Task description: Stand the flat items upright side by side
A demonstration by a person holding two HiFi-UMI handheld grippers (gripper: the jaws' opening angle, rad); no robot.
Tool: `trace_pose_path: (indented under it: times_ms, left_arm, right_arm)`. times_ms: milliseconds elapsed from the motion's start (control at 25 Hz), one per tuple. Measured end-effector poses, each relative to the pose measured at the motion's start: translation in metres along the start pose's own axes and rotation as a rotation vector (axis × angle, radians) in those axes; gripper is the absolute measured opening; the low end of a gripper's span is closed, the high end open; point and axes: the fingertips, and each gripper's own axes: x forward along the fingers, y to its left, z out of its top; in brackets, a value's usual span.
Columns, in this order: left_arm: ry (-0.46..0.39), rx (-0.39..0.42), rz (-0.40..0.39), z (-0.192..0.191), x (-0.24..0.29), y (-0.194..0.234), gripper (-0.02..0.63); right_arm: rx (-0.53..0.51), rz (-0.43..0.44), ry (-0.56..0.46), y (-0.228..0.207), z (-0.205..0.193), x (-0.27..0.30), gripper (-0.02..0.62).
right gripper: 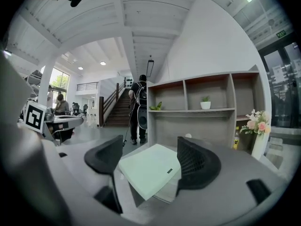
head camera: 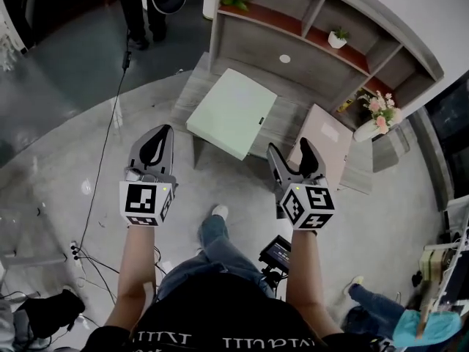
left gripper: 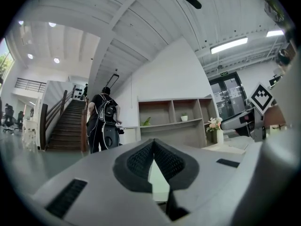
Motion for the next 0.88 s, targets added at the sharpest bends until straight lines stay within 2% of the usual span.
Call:
trace_pose_path:
  times_ms: [440,600,880]
  left_arm:
    - [0.001,0.019,-0.013,0.006,0.108,0.024,0.012]
    - [0.008,0.011,-0.02,0.004,0.15,0.026,0.012]
    - [0.038,0.012,-0.015,-0.008,0.209,0.031,0.012]
  right_arm:
    - [0.054,-0.032,0.001,-0.07,0.017,0.088,0.371]
    - [0.033,-0.025,0.029,-0.096,0.016,0.116,0.371]
    - [0.088,-0.02,0.064,-0.14,0.005,0.164,0.371]
